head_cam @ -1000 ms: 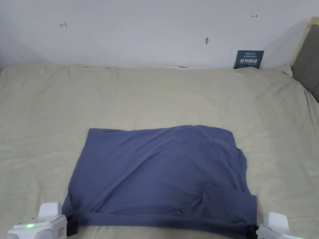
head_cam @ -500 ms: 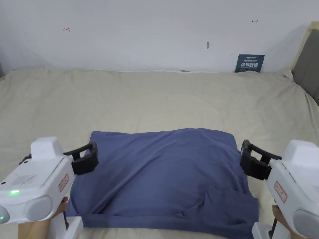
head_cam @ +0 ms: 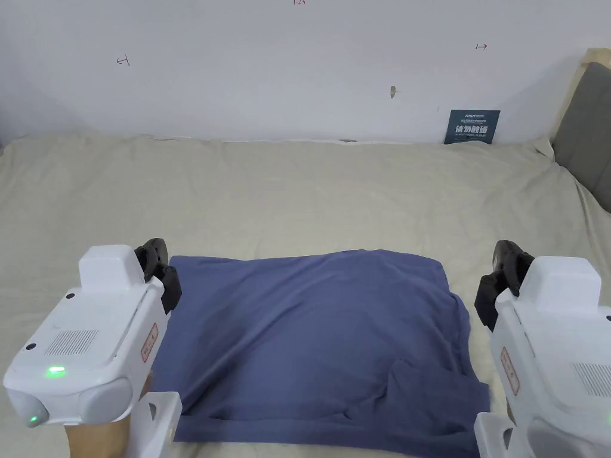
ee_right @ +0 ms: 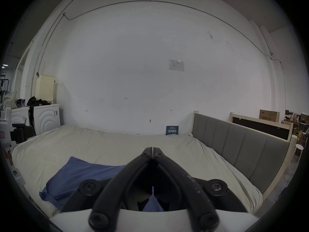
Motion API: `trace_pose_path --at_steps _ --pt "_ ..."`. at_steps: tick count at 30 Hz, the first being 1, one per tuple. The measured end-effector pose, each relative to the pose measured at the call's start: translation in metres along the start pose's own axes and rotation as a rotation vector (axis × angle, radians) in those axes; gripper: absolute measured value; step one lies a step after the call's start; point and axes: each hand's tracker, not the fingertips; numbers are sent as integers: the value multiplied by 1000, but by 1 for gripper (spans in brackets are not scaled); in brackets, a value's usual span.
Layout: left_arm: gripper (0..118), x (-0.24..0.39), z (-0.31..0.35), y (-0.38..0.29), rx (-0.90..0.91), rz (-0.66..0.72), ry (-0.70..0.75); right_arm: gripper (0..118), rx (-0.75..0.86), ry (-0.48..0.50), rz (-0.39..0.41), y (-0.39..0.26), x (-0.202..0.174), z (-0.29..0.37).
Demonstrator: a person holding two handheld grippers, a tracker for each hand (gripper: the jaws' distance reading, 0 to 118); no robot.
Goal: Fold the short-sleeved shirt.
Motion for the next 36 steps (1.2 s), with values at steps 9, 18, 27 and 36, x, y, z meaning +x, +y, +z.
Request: trace_pose_path --at_steps 9,18,27,36 --pt "0 -34 -5 -37 -251 4 12 2 -35 3 -16 -9 5 -4" --pt "78 -81 -2 -118 -627 38 51 3 -88 24 -25 -23 5 -10" --pt "72 -89 -16 -183 -794 -20 98 3 -132 30 -18 -35 5 -15" --pt "5 -92 -18 -192 -763 4 73 55 -300 13 -11 -71 24 -17"
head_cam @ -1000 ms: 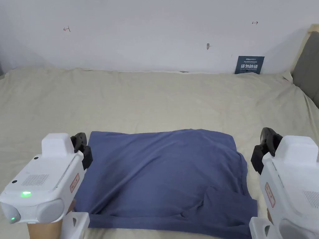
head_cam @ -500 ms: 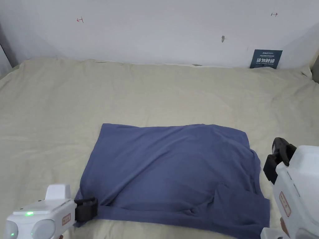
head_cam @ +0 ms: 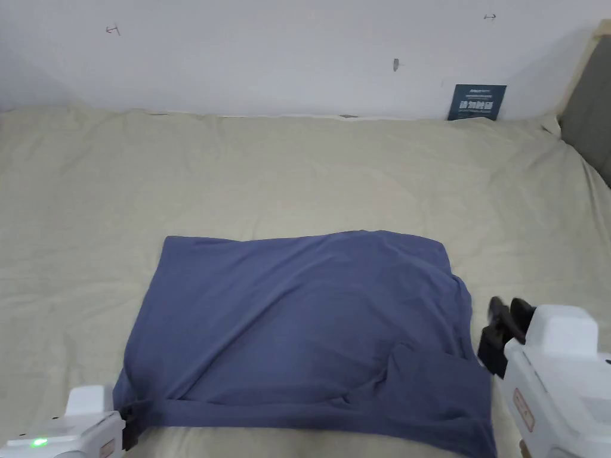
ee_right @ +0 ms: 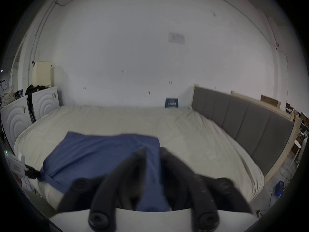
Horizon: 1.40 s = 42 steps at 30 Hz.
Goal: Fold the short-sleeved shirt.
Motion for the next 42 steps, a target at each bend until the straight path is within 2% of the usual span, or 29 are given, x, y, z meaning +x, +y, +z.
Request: trace_pose_path --at_steps 1,2,4,5,6,11,13,14,16,17,19,20,26,32,38,42 --pt "5 0 3 0 16 -13 4 55 -55 7 -2 -12 5 -6" --pt "5 -1 5 1 22 -18 2 62 -116 3 -8 -23 9 -12" --pt "5 -1 12 6 33 -18 -15 90 -274 -9 -9 -52 15 -28" --pt "5 -2 14 7 38 -16 -21 100 -326 -23 -21 -67 19 -35" --pt "5 -2 17 8 48 -16 -20 104 -377 -29 -26 -82 20 -41" --pt "5 -3 24 16 68 -7 -29 102 -519 -26 -52 -132 21 -59" --pt "5 -4 24 17 67 -6 -30 93 -538 -6 -38 -144 21 -67" --pt "5 -4 25 17 68 -7 -29 81 -540 1 -30 -147 20 -69" --pt "5 -3 24 19 68 -6 -27 41 -534 23 -23 -150 20 -73" --pt "5 -4 24 19 69 -3 -29 30 -535 45 -33 -152 21 -75" --pt "5 -2 26 21 66 4 -31 19 -536 61 -30 -152 20 -79" --pt "5 -2 26 22 67 6 -31 6 -531 62 -19 -149 20 -78" --pt "5 -8 24 38 97 35 -33 5 -413 79 -38 -98 16 -57" --pt "5 -8 12 89 164 89 -40 6 -297 71 -33 -36 10 -88" --pt "5 -1 -23 143 177 62 -21 6 -317 57 -24 -5 2 -155" --pt "5 5 -74 162 86 -4 9 6 -437 52 -41 -17 -1 -209"
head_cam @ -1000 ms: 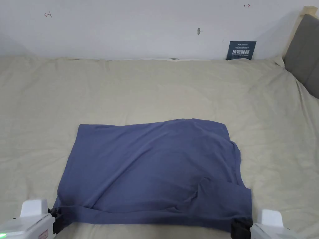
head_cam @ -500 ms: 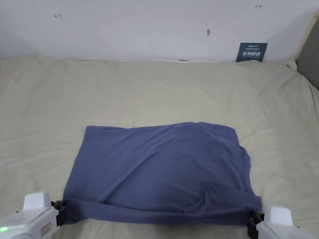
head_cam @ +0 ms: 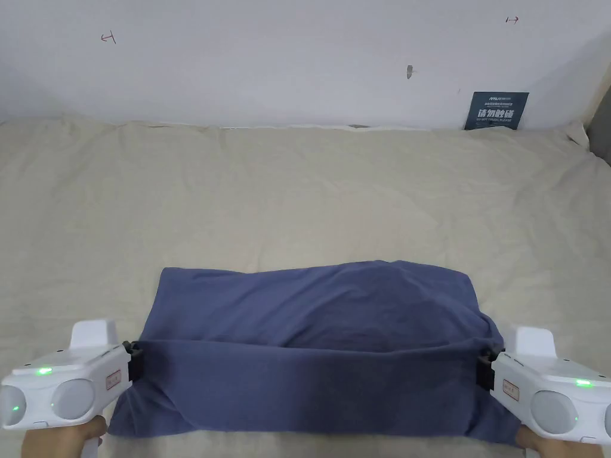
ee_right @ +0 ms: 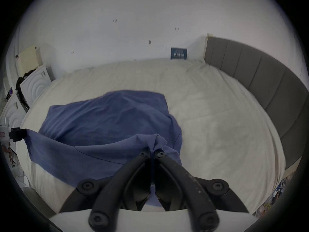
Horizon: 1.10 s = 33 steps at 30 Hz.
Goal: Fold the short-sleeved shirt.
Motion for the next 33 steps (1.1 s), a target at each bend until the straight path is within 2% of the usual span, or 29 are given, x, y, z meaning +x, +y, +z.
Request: trace_pose_path --at_steps 8,10,11,12,13,14,15,17,18,23,26,29,31,32,33 --pt "5 18 -71 -8 -179 -76 53 7 -184 -17 -70 -11 11 -80" --pt "8 20 -66 -8 -144 -71 68 19 -177 -20 -63 -14 8 -75" --pt "15 20 -64 -6 -148 -70 70 29 -164 -28 -56 -15 7 -71" --pt "38 21 -60 -4 -151 -70 74 43 -158 -34 -51 -13 6 -67" --pt "68 21 -55 -2 -152 -66 74 52 -150 -34 -52 -11 7 -61" --pt "92 21 -49 1 -155 -47 63 63 -128 -25 -56 -8 8 -55" --pt "112 20 -41 4 -142 -8 40 80 -92 -14 -62 -4 5 -40" --pt "113 22 -13 10 -67 38 -8 103 -10 -19 -63 5 2 -15" --pt "111 24 3 14 6 48 -20 108 40 -17 -60 10 -1 2" --pt "111 41 88 29 246 -13 -8 108 291 19 -29 26 -12 94" --pt "111 50 133 27 397 -24 -9 108 435 8 7 24 -19 145" --pt "111 58 167 21 519 -30 -14 108 547 -55 38 15 -29 184" --pt "107 63 185 13 597 -43 -9 103 608 -59 67 6 -34 203" --pt "100 65 192 9 627 -50 -5 96 631 -62 77 2 -36 210" --pt "82 69 198 4 658 -59 1 78 646 -78 81 -3 -39 217"
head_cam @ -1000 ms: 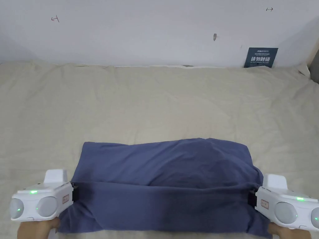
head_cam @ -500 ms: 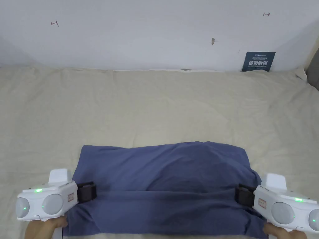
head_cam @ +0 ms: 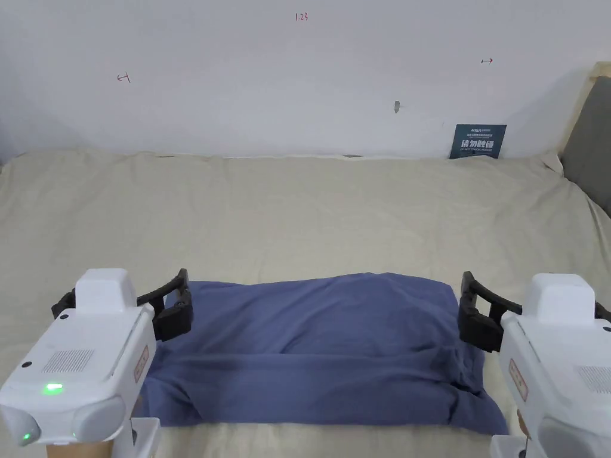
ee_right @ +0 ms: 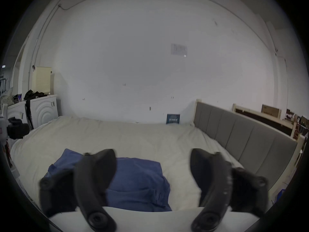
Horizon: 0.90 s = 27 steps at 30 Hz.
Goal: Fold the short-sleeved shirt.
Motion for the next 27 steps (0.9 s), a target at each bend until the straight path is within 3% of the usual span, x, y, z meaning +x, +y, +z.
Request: trace_pose_path --at_steps 1,3,5,11,19,21,22,23,24,25,26,27 --pt "62 2 6 0 13 -7 1 59 10 -11 14 0 -2 7" --pt "1 5 17 -2 19 1 -3 7 33 -33 39 -1 -5 14" --pt "0 5 20 -4 18 6 -23 2 62 -42 26 -3 -6 21" --pt "0 -2 17 -7 -25 25 -30 2 43 -6 1 -5 -4 18" --pt "0 -38 -33 -46 -341 85 -69 2 4 11 6 -11 -4 3" --pt "4 -49 -51 -63 -449 101 -69 2 -11 7 17 -14 -5 -2" --pt "13 -52 -59 -71 -481 115 -64 2 -18 5 22 -16 -5 -5" --pt "31 -56 -68 -81 -534 113 -55 2 -28 4 26 -18 -5 -9" --pt "64 -59 -76 -89 -588 113 -37 2 -39 5 25 -20 -5 -13" --pt "86 -62 -84 -100 -632 124 -27 2 -49 5 22 -22 -5 -16" --pt "106 -63 -91 -109 -674 122 -26 2 -56 3 21 -24 -5 -19" --pt "117 -64 -97 -119 -713 122 -6 2 -65 0 22 -26 -5 -23"
